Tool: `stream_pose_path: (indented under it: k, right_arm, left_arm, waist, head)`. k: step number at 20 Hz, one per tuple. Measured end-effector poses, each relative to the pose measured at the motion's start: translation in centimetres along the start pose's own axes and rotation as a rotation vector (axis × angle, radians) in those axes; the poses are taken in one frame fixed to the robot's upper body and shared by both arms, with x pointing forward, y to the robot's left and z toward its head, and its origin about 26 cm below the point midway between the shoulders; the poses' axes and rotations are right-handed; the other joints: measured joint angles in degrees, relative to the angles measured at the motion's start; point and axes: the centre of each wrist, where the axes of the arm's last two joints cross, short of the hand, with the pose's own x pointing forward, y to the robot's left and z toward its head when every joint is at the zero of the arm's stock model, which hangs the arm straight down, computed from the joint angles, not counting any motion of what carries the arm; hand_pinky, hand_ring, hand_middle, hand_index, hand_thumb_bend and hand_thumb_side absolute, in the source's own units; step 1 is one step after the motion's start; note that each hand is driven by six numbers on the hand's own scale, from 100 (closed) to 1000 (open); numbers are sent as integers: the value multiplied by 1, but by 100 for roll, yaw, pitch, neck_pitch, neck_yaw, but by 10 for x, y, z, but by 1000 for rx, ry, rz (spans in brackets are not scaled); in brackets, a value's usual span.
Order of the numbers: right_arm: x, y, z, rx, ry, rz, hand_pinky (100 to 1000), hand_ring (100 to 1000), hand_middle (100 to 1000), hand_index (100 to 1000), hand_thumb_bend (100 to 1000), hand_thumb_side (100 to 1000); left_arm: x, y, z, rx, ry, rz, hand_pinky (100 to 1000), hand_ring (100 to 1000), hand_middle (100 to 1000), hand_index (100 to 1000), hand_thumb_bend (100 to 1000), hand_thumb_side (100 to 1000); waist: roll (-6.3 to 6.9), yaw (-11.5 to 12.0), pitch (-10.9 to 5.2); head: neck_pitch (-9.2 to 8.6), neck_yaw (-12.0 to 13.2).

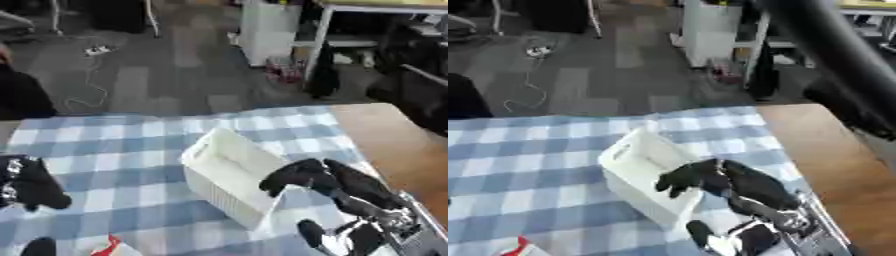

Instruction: Pick up objects on the table and place them in the box.

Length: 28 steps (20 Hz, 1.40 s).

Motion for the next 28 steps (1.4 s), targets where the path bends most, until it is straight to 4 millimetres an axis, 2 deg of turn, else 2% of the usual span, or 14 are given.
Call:
stream_pose_path:
  k: [3,5,7,9,10,11,13,17,20,21,22,23,25,28]
  right_arm:
    - [-2,-5,2,-90,-7,22,505,581,642,719,100,937]
    - [-3,-10,2,-147,-51,58,550,610,638,659,100,1000]
    - [-4,-17,4,-162,-90,133,519,539,572,559,117,1000]
    - [-5,-22,5,-183,-113,204,513,518,556,474,100,901]
    - [-5,-24,6,-198,-121,233,508,523,560,478,100,931]
    - [-5,-25,6,-214,-128,260,531,528,560,472,100,826]
    - [-5,-27,6,-236,-154,314,517,503,523,449,100,742]
    - [-5,-27,5,-270,-184,399,560,527,519,416,100,727]
    - [-5,-27,5,-274,-186,466,578,544,538,443,100,715]
    - [-5,-27,4,-277,-184,484,573,555,556,517,100,957]
    - [-4,-25,5,-284,-176,493,575,556,553,494,100,912]
    - [-4,-22,7,-294,-160,494,544,545,566,648,100,1000]
    - [-4,-19,7,-341,-102,487,524,537,583,734,100,989]
    - [-5,-22,7,-418,30,475,508,528,585,772,100,975]
  left_arm:
    - [-1,3,3,-26,95,-3,212,263,506,700,154,968]
    - [-1,3,5,-67,175,12,228,302,553,754,168,1000]
    - [-1,3,5,-109,228,44,234,318,570,778,161,1000]
    - [-1,3,4,-137,260,80,239,325,573,782,146,1000]
    - [-1,3,4,-144,269,96,238,325,574,784,144,1000]
    - [-1,3,4,-147,275,110,237,324,571,777,147,1000]
    - [-1,3,4,-150,281,133,236,325,569,761,139,964]
    - [-2,6,3,-163,264,149,252,353,585,767,100,881]
    - [-3,8,4,-187,226,154,272,373,593,761,100,844]
    - [-4,10,4,-198,212,151,291,390,605,753,127,960]
    - [-4,12,7,-208,203,143,291,390,606,754,126,958]
    - [-5,14,10,-215,201,133,311,402,611,752,129,972]
    - [-5,22,18,-230,206,92,333,419,622,757,123,989]
    - [-6,33,31,-286,207,16,367,440,640,765,121,1000]
  waist:
    - [0,-5,0]
    - [0,-22,0]
    - [0,-35,0]
    - [1,-44,0]
    - [1,-44,-1]
    - [1,-46,-3]
    - [2,-47,-5]
    - [2,-46,-6]
    - [3,-62,2]
    - [3,-74,10]
    - [3,-94,23]
    - [8,-103,39]
    - [44,-131,66]
    - [118,-189,98]
  head:
    - [1,1]
    - [2,3]
    - [4,5]
    - [6,5]
    - [8,5]
    - [9,5]
    - [13,5]
    - [161,5]
    - [364,18]
    - [456,31]
    - [559,46]
    - [649,49]
    - [775,52]
    - [860,99]
